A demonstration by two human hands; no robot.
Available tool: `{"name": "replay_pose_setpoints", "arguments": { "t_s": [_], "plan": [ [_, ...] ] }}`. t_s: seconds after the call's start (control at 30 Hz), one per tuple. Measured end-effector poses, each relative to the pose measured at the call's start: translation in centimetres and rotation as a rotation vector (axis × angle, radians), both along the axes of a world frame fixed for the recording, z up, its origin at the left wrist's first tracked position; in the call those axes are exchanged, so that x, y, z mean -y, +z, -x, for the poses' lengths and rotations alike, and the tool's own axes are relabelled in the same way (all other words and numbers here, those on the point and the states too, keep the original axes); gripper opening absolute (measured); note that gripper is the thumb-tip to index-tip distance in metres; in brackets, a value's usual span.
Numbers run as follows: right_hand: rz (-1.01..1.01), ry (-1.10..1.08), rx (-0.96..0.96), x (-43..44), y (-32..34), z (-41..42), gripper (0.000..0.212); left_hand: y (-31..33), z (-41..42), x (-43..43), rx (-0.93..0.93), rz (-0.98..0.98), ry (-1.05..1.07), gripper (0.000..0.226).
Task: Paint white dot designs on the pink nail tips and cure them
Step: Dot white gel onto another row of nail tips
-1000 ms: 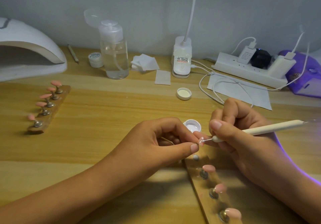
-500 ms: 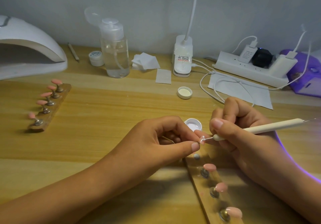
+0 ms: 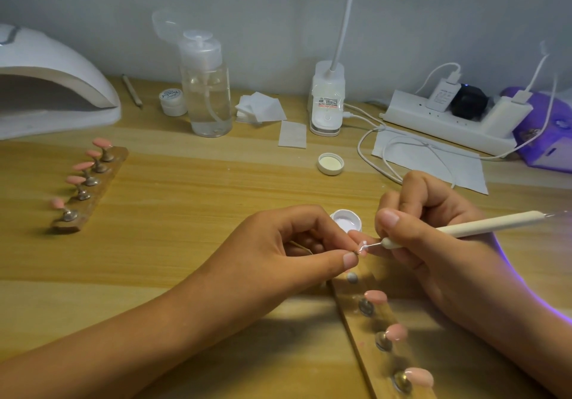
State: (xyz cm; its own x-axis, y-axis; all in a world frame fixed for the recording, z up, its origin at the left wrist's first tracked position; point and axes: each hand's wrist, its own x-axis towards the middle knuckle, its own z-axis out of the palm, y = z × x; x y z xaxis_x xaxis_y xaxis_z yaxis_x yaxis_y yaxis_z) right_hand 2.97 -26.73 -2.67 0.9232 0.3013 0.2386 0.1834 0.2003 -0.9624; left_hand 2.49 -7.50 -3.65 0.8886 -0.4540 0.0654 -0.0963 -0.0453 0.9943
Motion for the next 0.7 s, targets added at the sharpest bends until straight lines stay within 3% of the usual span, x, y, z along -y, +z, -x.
{"name": "replay_pose_setpoints", "arguments": {
  "t_s": [0.7],
  "plan": [
    [0.023,0.023,0.024,0.30,-0.29,-0.13,0.020,-0.15,-0.04,-0.06,0.000,0.014,-0.021,0.005]
  ]
}}
